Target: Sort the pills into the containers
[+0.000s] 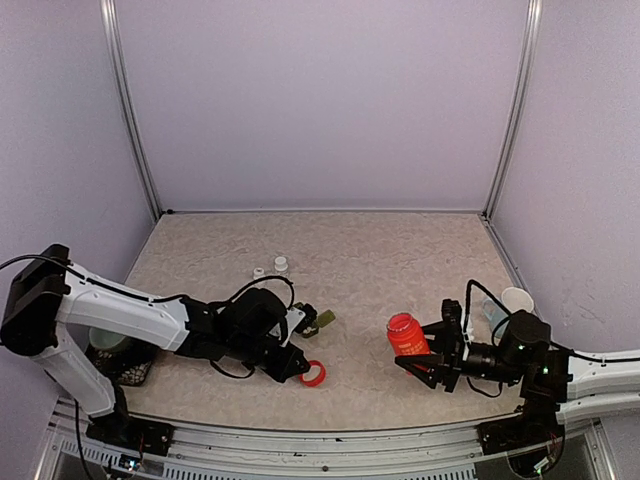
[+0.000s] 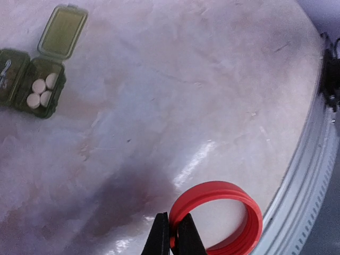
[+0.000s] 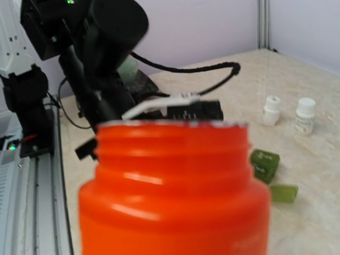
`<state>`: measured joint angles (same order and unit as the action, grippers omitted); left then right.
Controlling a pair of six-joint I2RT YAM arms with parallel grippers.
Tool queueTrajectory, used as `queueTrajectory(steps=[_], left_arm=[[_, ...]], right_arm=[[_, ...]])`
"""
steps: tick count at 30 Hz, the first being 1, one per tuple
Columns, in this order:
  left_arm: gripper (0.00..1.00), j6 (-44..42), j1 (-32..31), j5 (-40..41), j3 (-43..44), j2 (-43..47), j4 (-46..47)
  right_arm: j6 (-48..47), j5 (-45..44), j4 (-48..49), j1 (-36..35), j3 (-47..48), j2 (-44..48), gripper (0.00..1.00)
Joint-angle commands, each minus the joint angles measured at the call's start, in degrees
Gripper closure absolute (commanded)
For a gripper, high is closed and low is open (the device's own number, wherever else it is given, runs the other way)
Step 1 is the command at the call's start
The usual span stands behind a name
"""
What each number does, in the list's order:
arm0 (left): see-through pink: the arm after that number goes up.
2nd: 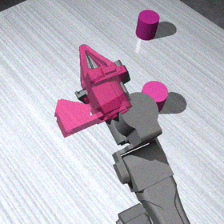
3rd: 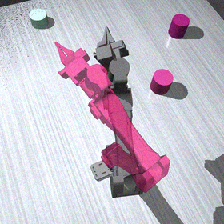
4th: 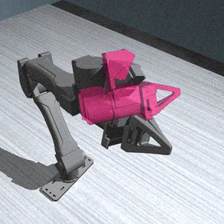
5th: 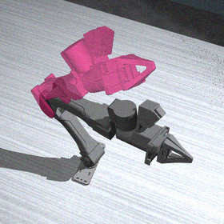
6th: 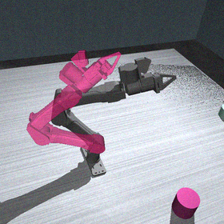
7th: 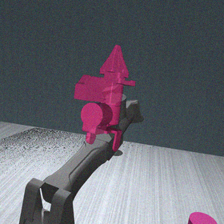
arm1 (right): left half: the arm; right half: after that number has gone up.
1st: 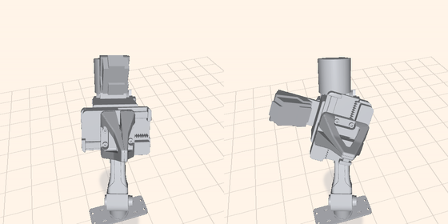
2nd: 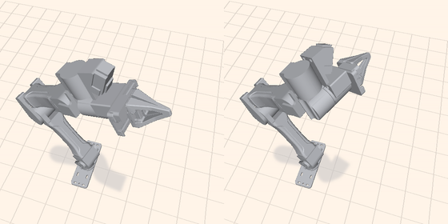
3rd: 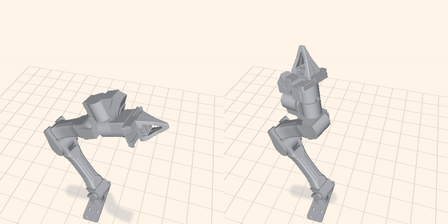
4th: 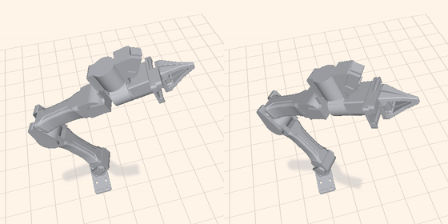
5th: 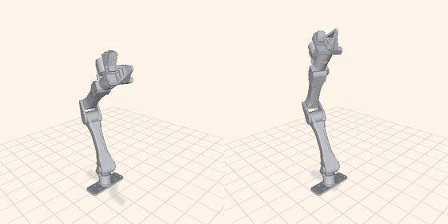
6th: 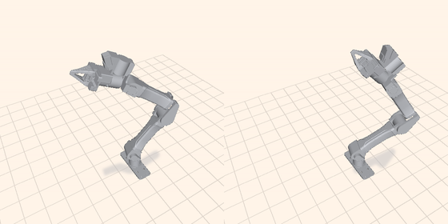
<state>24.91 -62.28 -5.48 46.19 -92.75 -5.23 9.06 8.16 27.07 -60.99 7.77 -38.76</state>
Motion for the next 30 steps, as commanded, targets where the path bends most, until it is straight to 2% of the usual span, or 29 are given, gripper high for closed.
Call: queueTrajectory(steps=[1, 5, 11, 14, 17, 25, 30], left_arm=[[1.00, -1.5, 0.7, -9.5, -3.0, 6.9, 14.0], [1.00, -1.3, 0.7, -9.9, -5.1, 11.1, 18.9], [1.00, -1.3, 0.7, -9.3, -6.8, 17.2, 25.3], [1.00, -1.0, 0.7, -8.7, -4.8, 16.9, 26.5], [1.00, -0.9, 0.8, -4.9, -0.2, 13.5, 22.4], [1.00, 0.7, 2.1, -0.4, 5.5, 6.0, 18.6], [1.00, 2.6, 2.8, 6.7, 4.5, 6.6, 14.1]], right_arm=[[-0.8, 2.7, 6.5, -0.1, -1.0, 0.3, 0.65], [-3.2, 1.3, 13.9, -0.1, -5.2, -0.6, 0.64], [-5.8, -5.9, 26.4, -0.1, -11.0, -5.5, 0.64], [-5.3, -5.2, 30.2, -0.1, -10.3, -11.0, 0.64], [-4.7, -2.2, 37.2, -0.1, -9.7, -18.0, 0.65], [-6.9, 4.0, 41.4, -0.7, -2.1, -33.2, 0.67], [-8.9, 4.1, 36.1, -1.4, 4.0, -37.3, 0.66]])
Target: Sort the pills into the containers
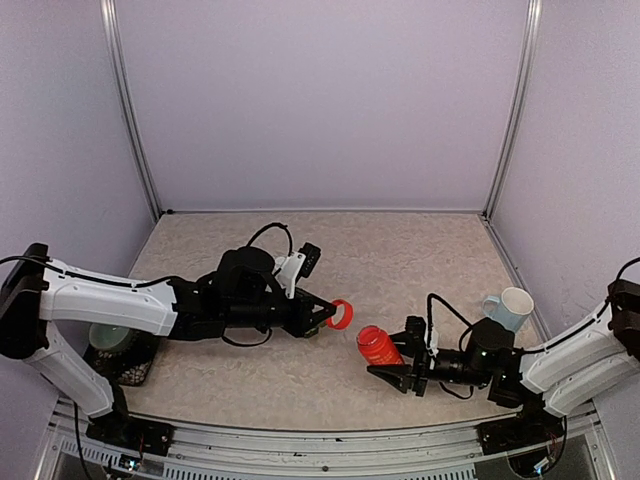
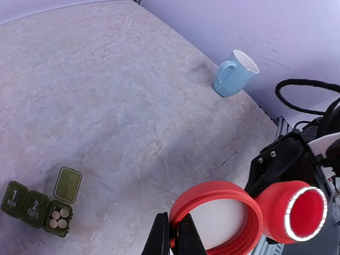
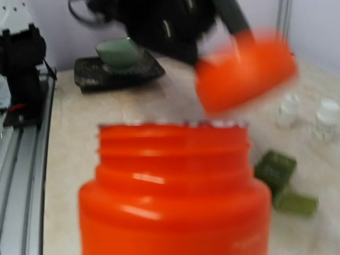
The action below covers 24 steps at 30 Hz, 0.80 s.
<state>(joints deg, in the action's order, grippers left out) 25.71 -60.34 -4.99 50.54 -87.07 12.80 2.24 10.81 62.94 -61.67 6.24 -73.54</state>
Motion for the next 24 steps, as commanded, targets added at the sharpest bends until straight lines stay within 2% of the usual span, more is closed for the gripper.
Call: queueTrajectory(steps=[1, 6, 10, 24], left_arm=[[1.00, 2.3, 1.2, 6.3, -1.1, 1.5, -3.5], [1.00, 3.6, 2.1, 3.6, -3.9, 2.6, -3.3], [1.00, 3.3, 2.0, 0.9, -4.7, 3.0, -2.6], [1.00, 1.9, 0.7, -1.3, -6.6, 5.9, -1.5]], right_arm=[[-2.6, 1.8, -0.4, -0.8, 6.4, -3.4, 0.66], [-3.3, 1.2, 4.4, -1.0, 7.9, -8.4, 0.66], [-4.1, 0.8, 1.9, -1.0, 11.6, -11.6, 0.66], [-4.7, -1.3, 2.6, -1.0, 16.9, -23.0, 0.62]])
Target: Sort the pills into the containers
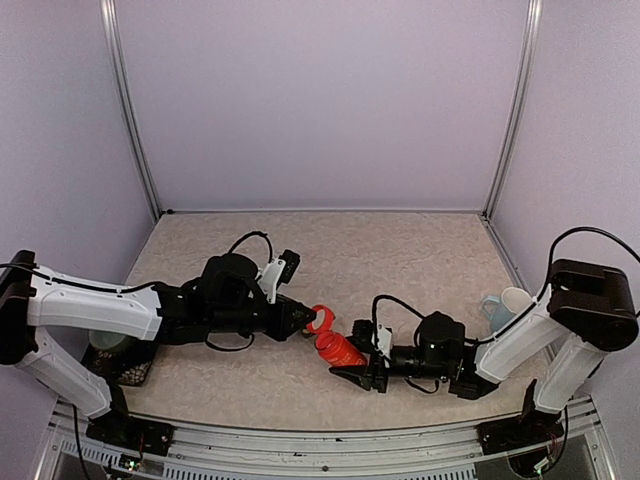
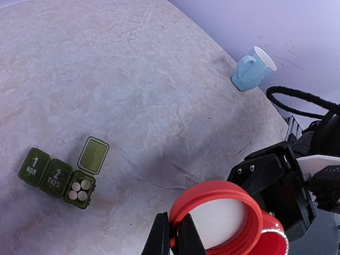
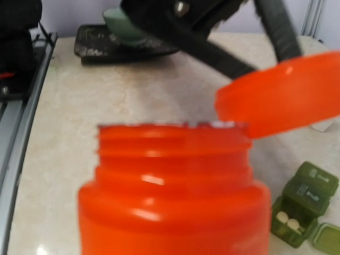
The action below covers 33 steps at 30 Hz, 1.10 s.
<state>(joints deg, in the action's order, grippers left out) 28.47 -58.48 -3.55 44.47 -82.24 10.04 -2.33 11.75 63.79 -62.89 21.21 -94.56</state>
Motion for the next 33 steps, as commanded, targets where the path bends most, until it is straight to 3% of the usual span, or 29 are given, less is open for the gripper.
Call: queueTrajectory(steps=[1, 13, 23, 27, 33], left_arm=[[1.00, -0.6, -1.4, -2.9, -0.7, 1.0, 1.3], [1.00, 7.9, -1.2, 6.8, -6.1, 3.5, -5.5], [1.00, 8.3, -0.8, 10.4, -8.8, 5.0, -16.8], [0.92, 8.4, -0.8, 10.7, -10.1, 4.4, -18.2], [0.68, 7.9, -1.1, 11.8, -9.2, 5.3, -20.2]], right_arm=[[-0.2, -2.4, 2.3, 0.2, 2.1, -2.4, 0.62], [1.5, 0.0, 7.9, 0.2, 4.5, -10.7, 0.61], [2.1, 0.5, 15.1, 0.2, 2.2, -14.0, 0.61], [2.4, 1.1, 16.9, 0.2, 1.8, -14.9, 0.61], [2.2, 2.1, 17.7, 0.2, 1.8, -15.2, 0.61]])
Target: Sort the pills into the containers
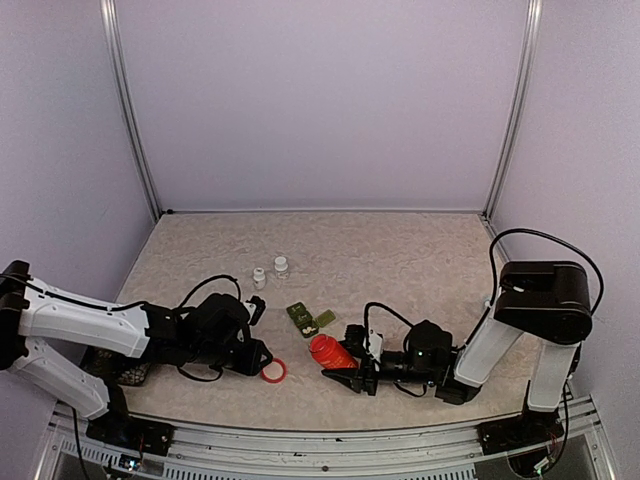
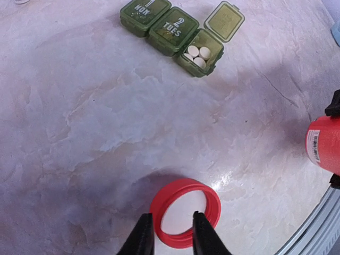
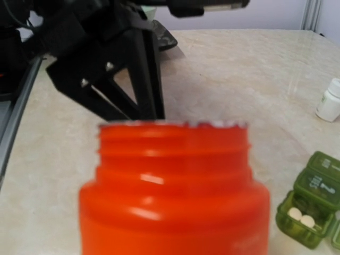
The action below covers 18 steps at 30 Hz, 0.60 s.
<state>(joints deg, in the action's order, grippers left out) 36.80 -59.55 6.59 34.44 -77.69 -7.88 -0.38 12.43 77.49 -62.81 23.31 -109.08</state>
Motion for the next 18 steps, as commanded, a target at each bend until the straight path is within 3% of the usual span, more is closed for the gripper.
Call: queueTrajectory(steps=[1, 5, 10, 15, 18], left_arm=[[0.56, -0.7, 0.0, 1.8, 1.4, 1.1, -2.7], [0.41, -3.1, -1.7, 1.5, 4.1, 3.6, -1.6], [0.30, -6.6, -3.8, -4.4, 6.0, 6.7, 7.2], [0.22, -9.2, -4.5, -12.1, 7.0, 4.6, 14.9], [0.12, -10.0, -5.0, -14.8, 7.8, 1.8, 17.5]], right_arm=[[0.2, 1.6, 4.3, 0.1, -0.4, -0.9, 0.61], [0.4, 2.3, 5.9, 0.1, -0.6, -1.9, 0.61], [0.6, 2.8, 7.4, 0.1, -0.5, -2.5, 0.61], [0.7, 3.3, 7.3, 0.0, -0.2, -2.2, 0.61], [0.6, 3.5, 7.1, -0.1, -0.3, -1.7, 0.61]])
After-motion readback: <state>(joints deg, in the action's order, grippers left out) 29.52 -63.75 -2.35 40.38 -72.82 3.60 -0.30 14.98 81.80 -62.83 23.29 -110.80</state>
